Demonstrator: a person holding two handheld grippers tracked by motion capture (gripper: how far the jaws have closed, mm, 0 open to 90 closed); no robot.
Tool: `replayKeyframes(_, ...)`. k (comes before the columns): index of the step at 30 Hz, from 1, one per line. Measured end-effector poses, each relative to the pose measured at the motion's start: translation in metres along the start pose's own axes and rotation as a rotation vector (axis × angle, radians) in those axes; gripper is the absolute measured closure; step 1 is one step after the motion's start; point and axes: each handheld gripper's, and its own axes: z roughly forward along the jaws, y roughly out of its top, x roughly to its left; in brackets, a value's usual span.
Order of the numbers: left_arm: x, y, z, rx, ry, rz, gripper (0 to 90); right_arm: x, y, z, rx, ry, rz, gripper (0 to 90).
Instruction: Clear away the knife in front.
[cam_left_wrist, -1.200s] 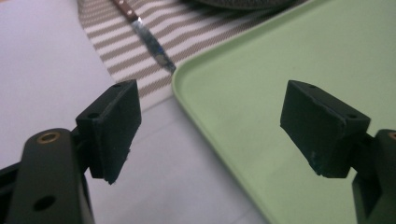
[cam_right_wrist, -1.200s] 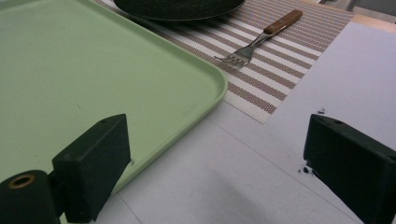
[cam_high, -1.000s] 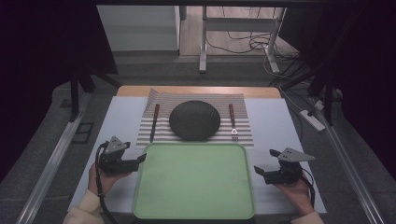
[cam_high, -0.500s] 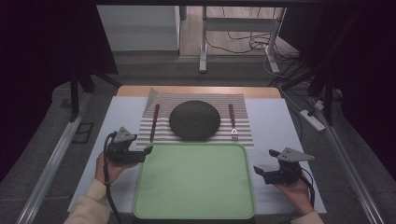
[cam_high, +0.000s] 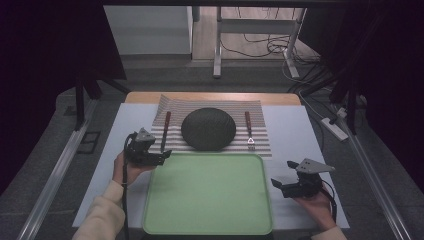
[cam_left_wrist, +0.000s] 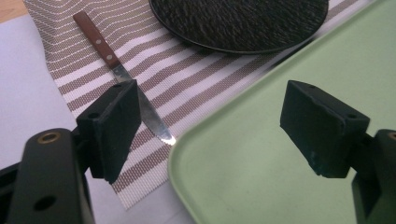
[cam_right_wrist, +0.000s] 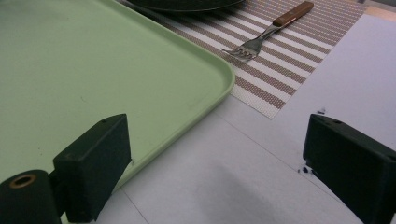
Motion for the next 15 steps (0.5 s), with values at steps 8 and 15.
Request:
replayKeyframes(8, 0.011, 0.015, 0.018, 0.003, -0.006, -0.013, 21.1, 0.0, 0.0, 0.0, 0.003, -0.002, 0.0, 7.7)
replayKeyframes(15, 0.022, 0.022, 0.033, 0.027, 0.003, -0.024, 21.5, 0.0, -0.001, 0.0, 0.002, -0.002, 0.003, 7.7)
